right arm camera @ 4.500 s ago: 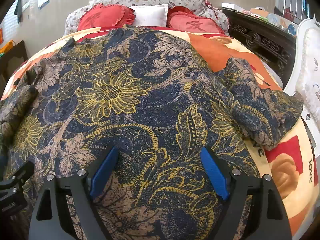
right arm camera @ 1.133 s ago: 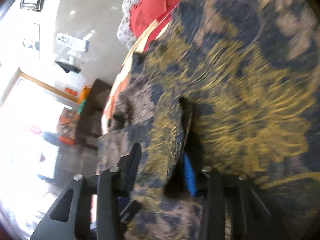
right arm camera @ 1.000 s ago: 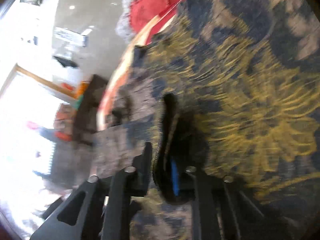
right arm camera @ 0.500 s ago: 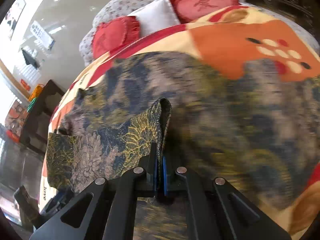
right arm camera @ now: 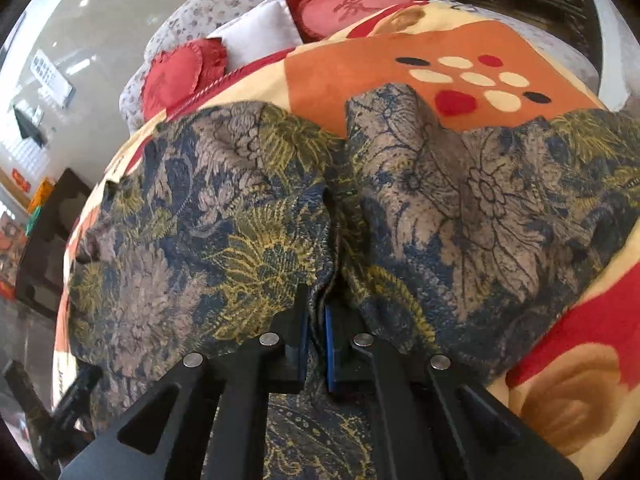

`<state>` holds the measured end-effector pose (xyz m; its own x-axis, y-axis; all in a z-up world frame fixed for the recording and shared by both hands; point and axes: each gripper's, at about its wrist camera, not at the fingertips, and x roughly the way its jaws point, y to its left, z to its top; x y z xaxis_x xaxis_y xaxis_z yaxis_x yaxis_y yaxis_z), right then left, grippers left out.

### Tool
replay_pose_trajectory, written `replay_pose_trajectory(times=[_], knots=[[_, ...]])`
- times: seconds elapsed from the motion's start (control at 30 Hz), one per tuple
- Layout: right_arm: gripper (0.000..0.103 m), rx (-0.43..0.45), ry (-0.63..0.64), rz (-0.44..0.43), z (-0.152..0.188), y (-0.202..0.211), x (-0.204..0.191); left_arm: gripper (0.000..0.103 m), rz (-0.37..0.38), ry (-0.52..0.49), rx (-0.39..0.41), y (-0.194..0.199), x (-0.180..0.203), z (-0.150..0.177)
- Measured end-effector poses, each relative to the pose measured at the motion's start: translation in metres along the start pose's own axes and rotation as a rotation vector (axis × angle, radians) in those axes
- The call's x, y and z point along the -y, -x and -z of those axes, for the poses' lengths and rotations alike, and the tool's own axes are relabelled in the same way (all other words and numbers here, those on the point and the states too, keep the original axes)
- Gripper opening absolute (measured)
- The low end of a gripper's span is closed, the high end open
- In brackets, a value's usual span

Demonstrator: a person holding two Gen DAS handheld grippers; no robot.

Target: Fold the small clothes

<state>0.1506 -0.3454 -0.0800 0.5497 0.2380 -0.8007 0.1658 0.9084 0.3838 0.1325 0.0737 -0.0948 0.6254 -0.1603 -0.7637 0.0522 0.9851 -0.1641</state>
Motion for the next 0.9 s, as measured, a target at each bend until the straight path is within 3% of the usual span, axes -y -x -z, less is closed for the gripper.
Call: replay_pose_trajectory(times=[0.03,0.1,0.17,0.27,0.3,0.37,0.5,0.53,0.57,0.6,0.77,0.9], knots=[[0.0,0.01,0.015,0.015,-0.002,0.006,-0.003,0.1,0.009,-0.029,-0.02,-0.002,0.004,-0.001],[0.0,0.068,0.07,0.058,-0.008,0.022,-0.014,0.098,-0.001,-0.052,-0.011,0.004,0.007,-0.003],[0.0,0.151,0.132,0.107,-0.012,0.042,-0.025,0.089,-0.001,-0.017,0.083,0.025,0.002,-0.009],[0.007,0.252,0.214,0.203,-0.011,0.059,-0.045,0.089,-0.03,0.073,0.267,0.05,-0.01,-0.036],[0.007,0.261,0.235,0.2,-0.01,0.057,-0.052,0.089,-0.04,0.087,0.285,0.048,-0.012,-0.051],[0.007,0.252,0.278,0.172,-0.009,0.04,-0.069,0.088,-0.067,0.089,0.256,0.032,-0.013,-0.079],[0.007,0.192,0.29,0.243,-0.005,-0.009,-0.083,0.081,-0.134,0.039,0.168,-0.017,-0.01,-0.109],[0.007,0.185,0.274,0.258,-0.005,-0.017,-0.08,0.07,-0.135,0.046,0.111,-0.034,-0.015,-0.111],[0.007,0.169,0.245,0.27,-0.007,-0.027,-0.074,0.052,-0.171,0.044,0.058,-0.051,-0.02,-0.11],[0.006,0.157,0.22,0.261,-0.009,-0.032,-0.067,0.046,-0.222,0.04,0.024,-0.064,-0.026,-0.109],[0.007,0.144,0.257,0.281,-0.015,-0.045,-0.066,0.045,-0.255,0.026,0.056,-0.075,-0.032,-0.1],[0.008,0.145,0.245,0.259,-0.017,-0.047,-0.063,0.045,-0.238,0.036,0.056,-0.073,-0.034,-0.096]])
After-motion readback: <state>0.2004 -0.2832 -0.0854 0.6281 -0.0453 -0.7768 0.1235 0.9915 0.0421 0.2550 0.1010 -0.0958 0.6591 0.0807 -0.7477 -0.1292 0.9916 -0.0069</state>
